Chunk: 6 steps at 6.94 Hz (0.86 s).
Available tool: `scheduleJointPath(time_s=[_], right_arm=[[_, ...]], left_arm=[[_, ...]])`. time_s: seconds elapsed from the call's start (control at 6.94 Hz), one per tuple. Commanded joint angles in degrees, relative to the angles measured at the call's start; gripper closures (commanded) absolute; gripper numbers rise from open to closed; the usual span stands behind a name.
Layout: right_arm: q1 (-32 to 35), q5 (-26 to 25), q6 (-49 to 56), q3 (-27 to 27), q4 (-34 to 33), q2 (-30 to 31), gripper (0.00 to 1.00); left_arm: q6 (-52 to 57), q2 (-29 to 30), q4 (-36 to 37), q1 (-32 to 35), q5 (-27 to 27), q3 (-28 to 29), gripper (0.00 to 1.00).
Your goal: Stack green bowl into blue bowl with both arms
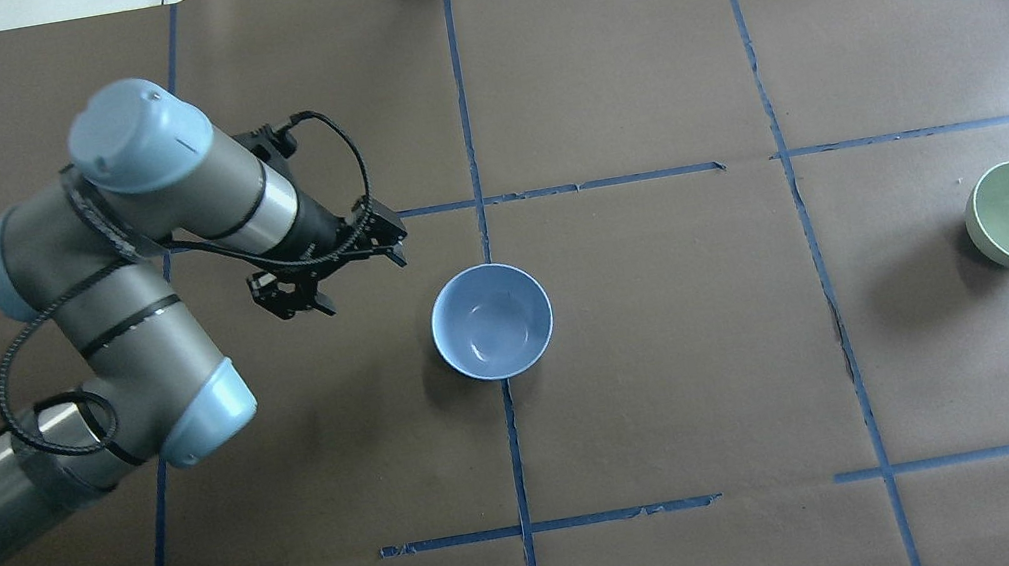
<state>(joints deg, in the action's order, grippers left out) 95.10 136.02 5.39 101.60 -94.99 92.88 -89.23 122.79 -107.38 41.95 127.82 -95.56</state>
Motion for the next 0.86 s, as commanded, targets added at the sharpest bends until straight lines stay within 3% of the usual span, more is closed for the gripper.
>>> scheduleJointPath(time_s=[0.0, 0.14, 0.29, 0.43, 0.72], right_arm=[[-5.66, -0.23, -0.03, 0.8, 0.59, -0.42, 0.0], [-7.28, 0.12, -7.69, 2.45, 3.9, 0.37, 0.0], [-11.65, -0.14, -18.82, 2.46, 11.94, 2.64, 0.01], [-14.21, -0.23, -25.19, -0.23, 23.86, 5.01, 0.01], [-20.7, -0.41, -35.41, -8.12, 39.89, 6.78, 0.01]], left_arm=[[3.71, -4.03, 0.33, 8.46, 6.73, -4.17, 0.0], [5.63, -6.66, 1.03, 10.67, 8.22, -7.15, 0.0], [10.35, -8.25, 3.64, 12.52, 8.41, -9.36, 0.0], [15.87, -11.32, 8.45, 14.37, 8.42, -12.94, 0.0], [26.25, -15.8, 18.65, 18.14, 8.42, -19.89, 0.0]])
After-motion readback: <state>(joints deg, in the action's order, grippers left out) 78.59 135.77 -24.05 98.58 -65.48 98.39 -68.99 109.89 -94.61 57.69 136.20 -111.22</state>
